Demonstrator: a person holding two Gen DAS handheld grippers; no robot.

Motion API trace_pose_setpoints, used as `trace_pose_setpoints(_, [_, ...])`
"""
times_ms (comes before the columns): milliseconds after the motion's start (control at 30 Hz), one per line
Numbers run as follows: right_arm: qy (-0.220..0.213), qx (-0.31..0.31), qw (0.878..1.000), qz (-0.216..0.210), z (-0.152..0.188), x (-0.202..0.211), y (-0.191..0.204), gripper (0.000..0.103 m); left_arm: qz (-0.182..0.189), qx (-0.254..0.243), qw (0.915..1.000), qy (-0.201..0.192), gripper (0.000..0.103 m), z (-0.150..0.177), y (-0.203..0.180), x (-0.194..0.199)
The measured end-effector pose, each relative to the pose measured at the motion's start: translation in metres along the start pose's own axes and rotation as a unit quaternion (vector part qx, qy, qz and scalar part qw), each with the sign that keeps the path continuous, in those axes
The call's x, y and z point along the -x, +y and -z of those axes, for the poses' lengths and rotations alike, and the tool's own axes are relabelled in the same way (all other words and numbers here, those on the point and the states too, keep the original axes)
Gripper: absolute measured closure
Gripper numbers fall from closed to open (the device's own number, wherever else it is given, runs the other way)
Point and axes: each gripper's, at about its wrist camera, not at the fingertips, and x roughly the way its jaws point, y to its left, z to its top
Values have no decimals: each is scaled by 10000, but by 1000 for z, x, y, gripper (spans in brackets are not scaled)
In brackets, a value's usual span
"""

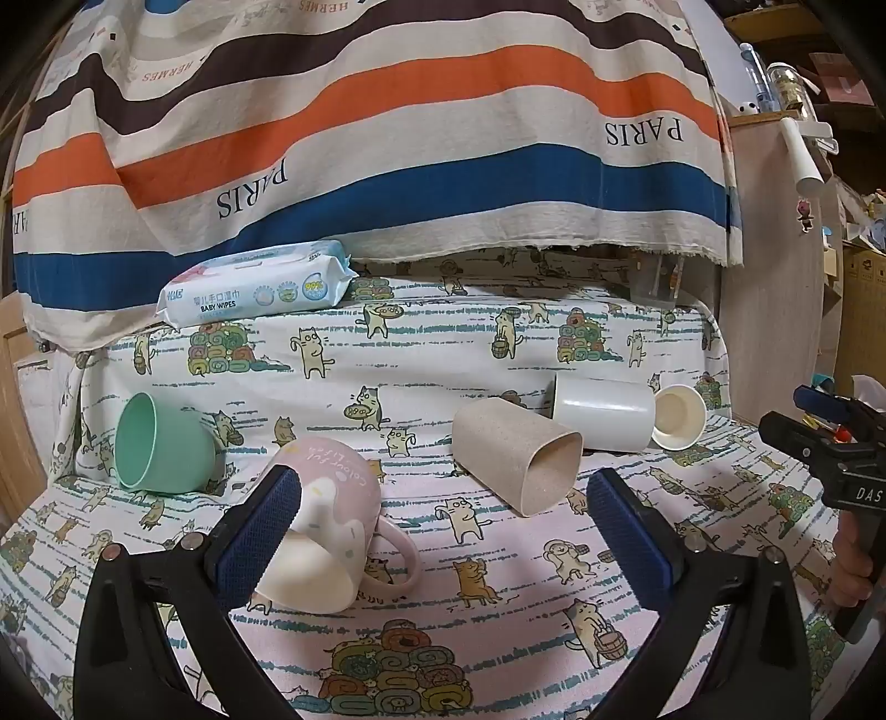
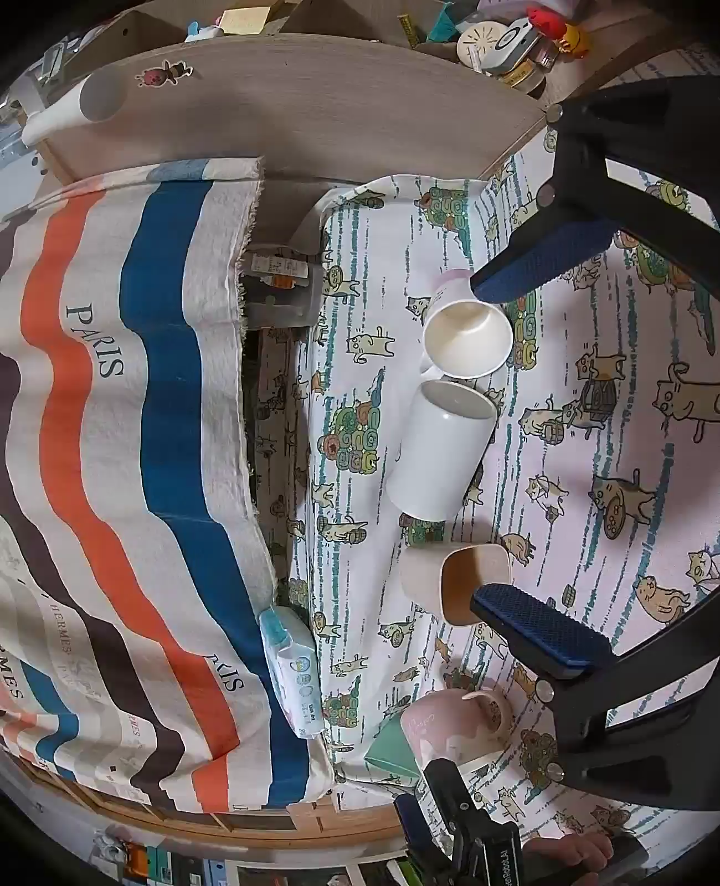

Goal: Flip cup upside down

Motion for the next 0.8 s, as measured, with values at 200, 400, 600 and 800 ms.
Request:
trace_pose_setpoints(200, [8, 3, 10000, 0, 0, 0, 0, 1, -1, -4, 10000, -16, 0, 0, 0, 0])
trace_pose_setpoints(400, [8, 4, 10000, 1, 0, 0, 0, 1, -8, 1, 10000, -21, 0, 0, 0, 0])
trace_pose_setpoints(600, [10, 4, 10000, -1, 0, 0, 0, 1, -10, 11, 10000, -23, 0, 0, 0, 0])
trace_pose_setpoints(800, [10, 4, 10000, -1, 0, 0, 0, 1, -48, 31, 10000, -23, 0, 0, 2, 0])
